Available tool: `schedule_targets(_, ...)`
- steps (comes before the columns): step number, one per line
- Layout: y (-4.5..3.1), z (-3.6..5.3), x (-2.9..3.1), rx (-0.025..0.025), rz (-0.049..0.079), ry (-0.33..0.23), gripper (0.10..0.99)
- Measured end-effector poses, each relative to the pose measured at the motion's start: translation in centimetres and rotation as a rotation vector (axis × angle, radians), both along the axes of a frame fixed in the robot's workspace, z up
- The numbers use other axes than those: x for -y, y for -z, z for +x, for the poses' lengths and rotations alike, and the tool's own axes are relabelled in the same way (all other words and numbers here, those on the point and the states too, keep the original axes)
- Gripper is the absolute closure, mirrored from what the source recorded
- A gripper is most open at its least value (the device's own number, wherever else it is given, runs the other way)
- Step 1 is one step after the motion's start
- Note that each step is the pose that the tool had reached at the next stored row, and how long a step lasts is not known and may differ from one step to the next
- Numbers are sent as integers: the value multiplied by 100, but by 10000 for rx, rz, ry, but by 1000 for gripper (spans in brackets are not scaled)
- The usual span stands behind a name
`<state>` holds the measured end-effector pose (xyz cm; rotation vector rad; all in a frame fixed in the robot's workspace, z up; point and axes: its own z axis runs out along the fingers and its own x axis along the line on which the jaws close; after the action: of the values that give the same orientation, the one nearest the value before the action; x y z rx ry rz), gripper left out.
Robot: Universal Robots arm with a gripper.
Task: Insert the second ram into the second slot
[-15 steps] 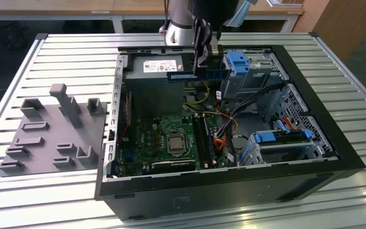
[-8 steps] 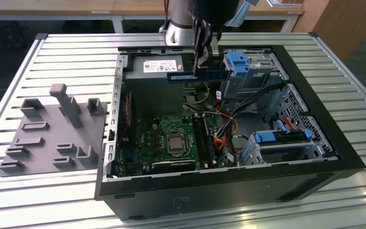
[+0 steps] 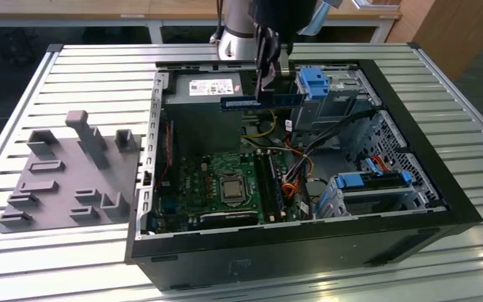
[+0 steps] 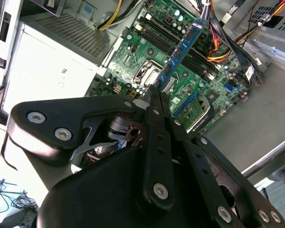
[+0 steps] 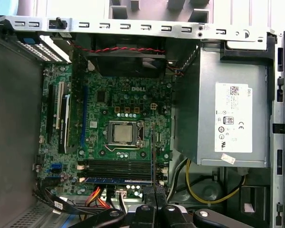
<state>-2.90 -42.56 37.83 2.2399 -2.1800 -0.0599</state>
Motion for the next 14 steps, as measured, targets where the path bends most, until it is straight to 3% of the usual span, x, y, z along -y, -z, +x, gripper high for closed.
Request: schedule_targets(14, 0, 0, 53, 0, -4, 0, 969)
